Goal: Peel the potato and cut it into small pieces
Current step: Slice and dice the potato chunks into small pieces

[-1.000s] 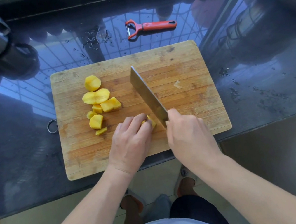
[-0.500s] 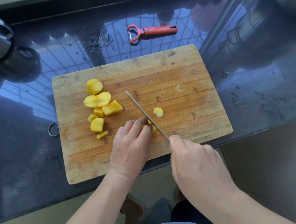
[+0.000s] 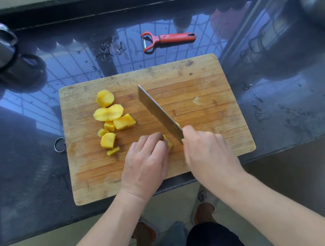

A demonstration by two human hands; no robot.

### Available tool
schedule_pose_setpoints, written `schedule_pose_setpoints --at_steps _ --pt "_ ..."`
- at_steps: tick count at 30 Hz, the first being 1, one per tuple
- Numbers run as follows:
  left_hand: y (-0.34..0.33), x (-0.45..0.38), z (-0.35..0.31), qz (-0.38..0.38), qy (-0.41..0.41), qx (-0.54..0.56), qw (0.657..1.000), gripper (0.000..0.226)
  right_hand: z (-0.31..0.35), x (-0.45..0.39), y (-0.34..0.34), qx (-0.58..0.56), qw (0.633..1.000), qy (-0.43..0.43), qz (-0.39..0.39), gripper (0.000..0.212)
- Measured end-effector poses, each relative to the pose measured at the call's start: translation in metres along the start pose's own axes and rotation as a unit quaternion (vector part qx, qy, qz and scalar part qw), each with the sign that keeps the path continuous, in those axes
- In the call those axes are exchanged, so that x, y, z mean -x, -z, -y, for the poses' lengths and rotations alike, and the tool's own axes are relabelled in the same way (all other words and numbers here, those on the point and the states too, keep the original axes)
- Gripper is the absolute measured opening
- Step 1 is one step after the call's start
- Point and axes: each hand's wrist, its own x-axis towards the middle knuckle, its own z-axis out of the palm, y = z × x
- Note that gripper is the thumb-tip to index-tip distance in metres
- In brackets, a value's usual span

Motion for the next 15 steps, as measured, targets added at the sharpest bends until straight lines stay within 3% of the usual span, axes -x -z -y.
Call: schedule_pose_setpoints --at_steps 6,15 --pt "-0.004 -0.001 0.000 -0.012 0.009 -0.012 1.000 0.012 -0.018 0.007 0.013 -0.074 0.997 0.022 -0.029 0.021" --pt "-0.020 -0.022 -0.010 -0.050 0.099 0.029 0.993 0.019 -0.017 0.021 0.012 -0.048 0.998 0.026 -0.026 0.015"
